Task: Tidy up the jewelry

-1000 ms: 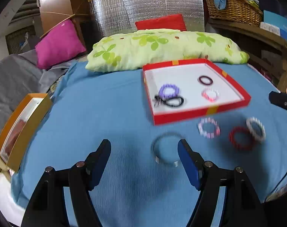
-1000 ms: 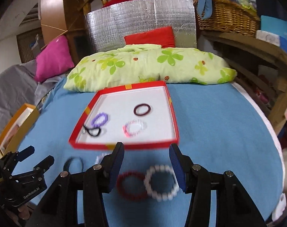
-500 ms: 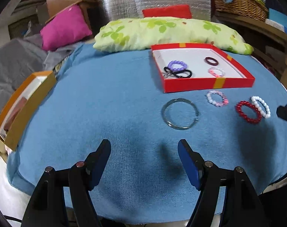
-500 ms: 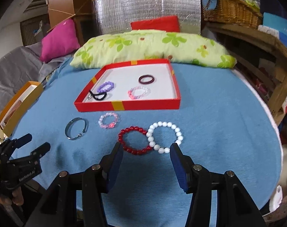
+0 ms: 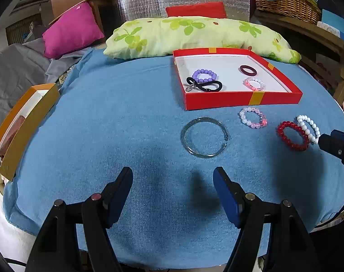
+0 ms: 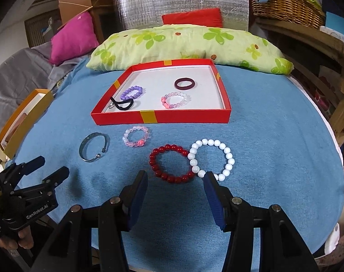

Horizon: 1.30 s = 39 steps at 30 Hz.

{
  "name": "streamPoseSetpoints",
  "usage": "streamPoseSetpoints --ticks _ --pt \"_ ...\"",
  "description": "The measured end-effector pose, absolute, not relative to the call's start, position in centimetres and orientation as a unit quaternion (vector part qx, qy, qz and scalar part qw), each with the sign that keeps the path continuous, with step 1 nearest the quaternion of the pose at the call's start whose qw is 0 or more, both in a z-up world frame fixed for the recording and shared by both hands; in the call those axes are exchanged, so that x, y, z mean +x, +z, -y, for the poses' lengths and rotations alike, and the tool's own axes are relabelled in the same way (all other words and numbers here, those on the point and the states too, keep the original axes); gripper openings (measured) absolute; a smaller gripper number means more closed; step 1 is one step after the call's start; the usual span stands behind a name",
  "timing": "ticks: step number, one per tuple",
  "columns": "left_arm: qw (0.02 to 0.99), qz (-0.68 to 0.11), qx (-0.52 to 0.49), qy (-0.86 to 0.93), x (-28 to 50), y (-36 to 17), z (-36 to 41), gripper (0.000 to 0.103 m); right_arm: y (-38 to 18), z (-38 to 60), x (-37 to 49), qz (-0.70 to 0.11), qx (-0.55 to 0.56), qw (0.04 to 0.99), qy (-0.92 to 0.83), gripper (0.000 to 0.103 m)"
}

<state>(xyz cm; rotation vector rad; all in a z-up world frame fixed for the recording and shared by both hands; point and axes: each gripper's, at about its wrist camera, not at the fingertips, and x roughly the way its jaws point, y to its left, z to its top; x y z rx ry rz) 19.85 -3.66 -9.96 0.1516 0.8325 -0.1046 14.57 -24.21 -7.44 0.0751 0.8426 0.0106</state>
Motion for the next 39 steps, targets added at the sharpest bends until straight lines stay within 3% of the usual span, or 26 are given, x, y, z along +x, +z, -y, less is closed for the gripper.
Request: streamPoseSetpoints --ticks 39 --pt "0.908 -0.413 0.058 -0.039 20.9 -9.7 2.3 0.074 -7.9 29.1 14.6 -0.422 0.087 0.901 -0.061 0.055"
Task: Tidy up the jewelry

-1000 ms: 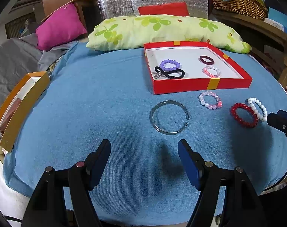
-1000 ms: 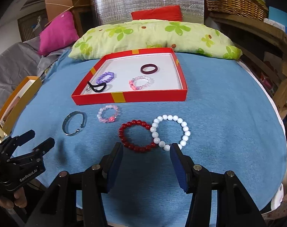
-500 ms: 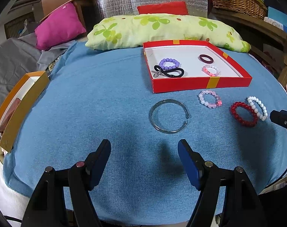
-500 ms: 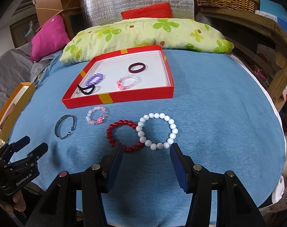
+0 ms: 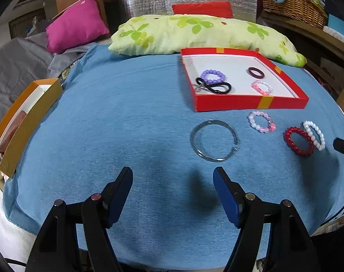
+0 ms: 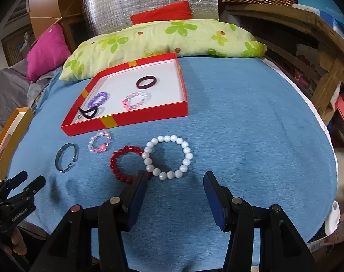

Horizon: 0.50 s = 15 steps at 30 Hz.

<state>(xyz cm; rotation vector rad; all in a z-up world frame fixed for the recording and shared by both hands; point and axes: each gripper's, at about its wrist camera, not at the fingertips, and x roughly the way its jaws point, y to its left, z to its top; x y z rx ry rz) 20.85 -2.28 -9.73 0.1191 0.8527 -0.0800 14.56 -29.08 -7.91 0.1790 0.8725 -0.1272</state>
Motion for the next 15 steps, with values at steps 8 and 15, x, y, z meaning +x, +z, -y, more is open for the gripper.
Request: streamPoseSetpoints --ticks 8,15 --pt "0.907 -0.417 0.054 -0.036 21.1 -9.9 2.0 0.074 -8.2 30.4 14.6 -0.429 0.102 0.894 -0.079 0.055" --pt "0.902 -0.424 0.054 -0.053 21.7 -9.9 2.8 0.074 -8.4 31.1 15.4 -0.436 0.100 0.890 -0.090 0.055"
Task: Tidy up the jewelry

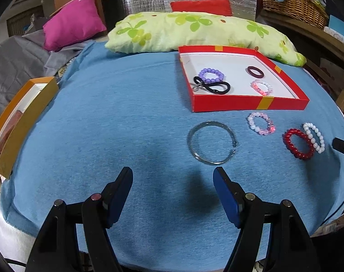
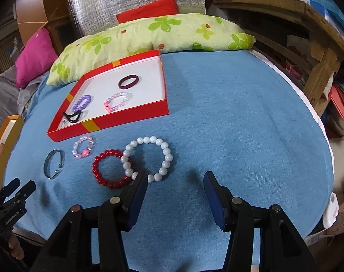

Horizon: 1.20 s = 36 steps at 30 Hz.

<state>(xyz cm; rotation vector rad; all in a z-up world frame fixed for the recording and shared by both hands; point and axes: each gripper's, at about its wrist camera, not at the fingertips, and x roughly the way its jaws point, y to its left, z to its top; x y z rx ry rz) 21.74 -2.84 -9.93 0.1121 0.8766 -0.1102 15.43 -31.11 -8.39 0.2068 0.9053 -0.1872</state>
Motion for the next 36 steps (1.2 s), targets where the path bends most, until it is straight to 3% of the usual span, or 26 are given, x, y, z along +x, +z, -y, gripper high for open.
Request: streamPoseSetpoints --ticks 9,16,30,36 --pt "0.898 -0.431 0.041 -0.075 22.4 -10.3 3.2 0.074 -9.9 31.9 18.6 -0.465 0.107 0.874 -0.095 0.055" --pt "0.891 -0.442 0.003 -0.107 23.6 -10.0 4.0 0.076 -10.9 31.3 21.1 -0.470 0.075 0.874 -0.098 0.014" --pt "0.866 -0.488 -0.031 -0.100 28.2 -11.9 6.1 0.076 -10.4 31.5 23.0 -0.457 0.075 0.881 -0.099 0.012" --pt "0.874 -0.474 -0.021 -0.108 28.0 -12.2 6.4 0.075 -10.5 30.8 23.1 -0.457 0.073 0.882 -0.092 0.012"
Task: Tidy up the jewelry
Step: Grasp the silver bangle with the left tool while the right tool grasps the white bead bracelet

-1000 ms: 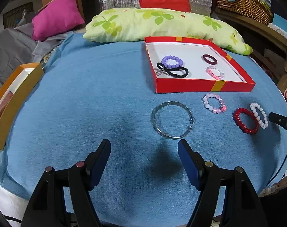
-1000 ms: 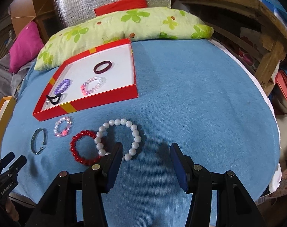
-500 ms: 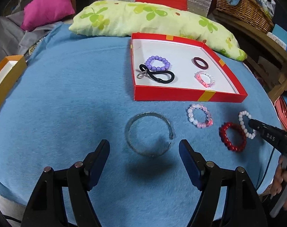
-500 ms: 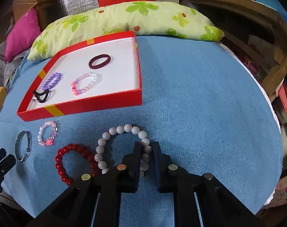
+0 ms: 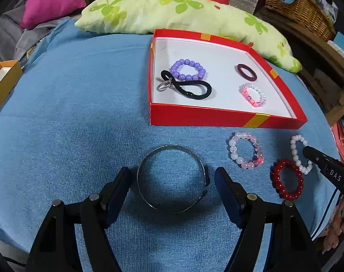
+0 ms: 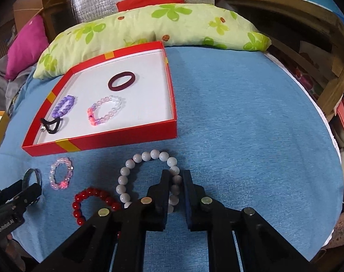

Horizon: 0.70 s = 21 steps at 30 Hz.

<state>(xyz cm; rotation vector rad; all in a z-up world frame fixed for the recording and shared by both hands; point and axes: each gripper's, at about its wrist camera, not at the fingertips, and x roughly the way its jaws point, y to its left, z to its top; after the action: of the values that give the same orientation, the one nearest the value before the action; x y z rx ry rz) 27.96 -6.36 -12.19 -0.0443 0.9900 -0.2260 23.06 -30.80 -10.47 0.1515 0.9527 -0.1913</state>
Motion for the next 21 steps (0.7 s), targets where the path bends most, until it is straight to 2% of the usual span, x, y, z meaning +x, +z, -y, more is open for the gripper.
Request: streamPoseSetpoints --ticks 2,21 --pt "0.877 -0.467 -0.022 -0.113 27.8 -12.0 6.1 0.062 -10.3 30.7 22.8 -0.453 0.078 0.884 -0.086 0.012" --pt "0.902 -0.414 0.004 -0.118 25.3 -9.7 6.0 0.062 -6.6 28.5 19.6 -0.374 0.075 0.923 -0.050 0.011"
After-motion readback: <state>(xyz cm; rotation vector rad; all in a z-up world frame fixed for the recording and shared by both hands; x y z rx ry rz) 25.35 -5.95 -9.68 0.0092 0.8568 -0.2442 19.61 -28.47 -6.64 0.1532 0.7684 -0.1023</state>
